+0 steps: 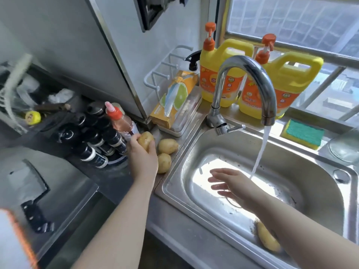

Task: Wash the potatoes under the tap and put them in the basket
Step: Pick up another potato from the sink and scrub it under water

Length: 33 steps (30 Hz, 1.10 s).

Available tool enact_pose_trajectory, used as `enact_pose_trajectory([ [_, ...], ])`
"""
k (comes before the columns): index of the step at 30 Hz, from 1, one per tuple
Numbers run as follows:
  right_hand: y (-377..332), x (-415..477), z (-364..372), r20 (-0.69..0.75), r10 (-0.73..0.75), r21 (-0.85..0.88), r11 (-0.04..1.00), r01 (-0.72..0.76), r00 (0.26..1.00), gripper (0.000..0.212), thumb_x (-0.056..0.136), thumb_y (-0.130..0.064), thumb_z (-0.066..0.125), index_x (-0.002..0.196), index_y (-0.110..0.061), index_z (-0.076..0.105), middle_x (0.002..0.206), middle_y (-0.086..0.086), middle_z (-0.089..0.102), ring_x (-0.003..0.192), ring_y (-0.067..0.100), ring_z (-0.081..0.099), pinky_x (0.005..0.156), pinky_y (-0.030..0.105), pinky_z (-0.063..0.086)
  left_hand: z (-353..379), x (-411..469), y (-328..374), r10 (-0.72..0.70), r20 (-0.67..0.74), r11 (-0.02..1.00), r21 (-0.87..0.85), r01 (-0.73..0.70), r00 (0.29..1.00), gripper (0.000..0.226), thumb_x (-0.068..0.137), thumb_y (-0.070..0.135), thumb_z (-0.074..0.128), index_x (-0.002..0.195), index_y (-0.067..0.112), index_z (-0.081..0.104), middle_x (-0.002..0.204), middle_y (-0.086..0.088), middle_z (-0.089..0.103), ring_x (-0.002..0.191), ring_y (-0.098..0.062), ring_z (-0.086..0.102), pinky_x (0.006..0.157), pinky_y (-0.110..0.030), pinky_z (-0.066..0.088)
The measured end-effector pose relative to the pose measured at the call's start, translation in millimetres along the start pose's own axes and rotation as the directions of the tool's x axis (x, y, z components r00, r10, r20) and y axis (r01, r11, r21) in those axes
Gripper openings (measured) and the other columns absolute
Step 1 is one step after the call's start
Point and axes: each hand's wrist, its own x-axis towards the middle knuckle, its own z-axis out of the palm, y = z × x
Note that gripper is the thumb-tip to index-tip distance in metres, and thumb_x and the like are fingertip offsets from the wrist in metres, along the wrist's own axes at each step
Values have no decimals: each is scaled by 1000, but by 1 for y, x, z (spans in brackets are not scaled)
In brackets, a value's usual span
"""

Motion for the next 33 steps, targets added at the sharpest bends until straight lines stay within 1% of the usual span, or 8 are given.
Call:
enact_pose_trajectory([
  [6, -5, 2, 6, -3, 1, 7, 1000, -1, 1000, 15, 99, -22, 63, 112, -19, 71, 107, 7, 76, 93, 25, 70, 98, 44, 51, 15, 2, -17, -38, 71, 958, 285, 16, 997, 48, 95, 28, 64, 139, 15, 49, 136, -10, 40, 117, -33, 50, 88, -43, 49],
  [13, 1, 6, 6, -8, 12, 8, 1000, -12, 1000, 16, 100, -22, 61, 113, -19, 70, 109, 7, 76, 97, 27, 71, 97, 43, 52, 15, -2, -16, -72, 184, 911, 413, -10, 980, 56, 95, 33, 59, 146, 20, 42, 151, -8, 33, 133, -34, 37, 105, -47, 43],
  [16, 5, 4, -5, -14, 4, -42, 999, -5, 1000, 17, 100, -22, 61, 114, -17, 69, 109, 6, 76, 91, 24, 70, 93, 39, 54, 15, -15, -3, 48, 192, 902, 413, -125, 980, 53, 93, 33, 60, 143, 24, 46, 151, -3, 35, 136, -31, 36, 106, -51, 40],
  [20, 32, 9, -49, -134, 8, -311, 949, -50, 991, 17, 97, -11, 61, 112, -10, 71, 106, 13, 75, 77, 21, 67, 63, 24, 49, 32, -58, 26, 318, 283, 892, 233, -387, 905, 37, 91, 21, 61, 128, 25, 59, 137, 2, 50, 128, -25, 46, 103, -48, 41],
  [22, 57, 14, -75, -179, 8, -566, 817, -110, 984, 23, 94, -10, 59, 114, -12, 71, 108, 11, 74, 89, 24, 71, 67, 26, 50, 46, -87, 36, 326, 423, 899, 137, -416, 845, 33, 93, 21, 59, 125, 26, 61, 134, 6, 53, 125, -22, 49, 102, -46, 43],
  [26, 117, 16, -104, -121, 82, -927, 346, -142, 989, 40, 94, -19, 53, 132, -23, 62, 137, 2, 61, 126, 24, 56, 99, 33, 48, 69, -126, 30, 167, 683, 913, 166, -373, 711, 29, 99, 30, 52, 128, 32, 58, 138, 12, 51, 122, -17, 52, 100, -41, 46],
  [30, 160, 25, -104, 24, 177, -995, -88, 40, 984, 37, 99, -27, 46, 135, -26, 57, 139, 9, 53, 129, 33, 47, 100, 47, 45, 76, -137, 21, 86, 760, 921, 187, -343, 645, 28, 100, 33, 50, 128, 34, 57, 133, 13, 54, 115, -14, 56, 96, -42, 50],
  [33, 171, 30, -102, 72, 194, -961, -249, 120, 978, 38, 104, -20, 41, 141, -22, 52, 144, 12, 47, 132, 38, 45, 105, 47, 36, 79, -138, 20, 57, 768, 923, 203, -326, 638, 28, 101, 34, 50, 128, 34, 57, 129, 15, 54, 112, -13, 58, 94, -42, 51],
])
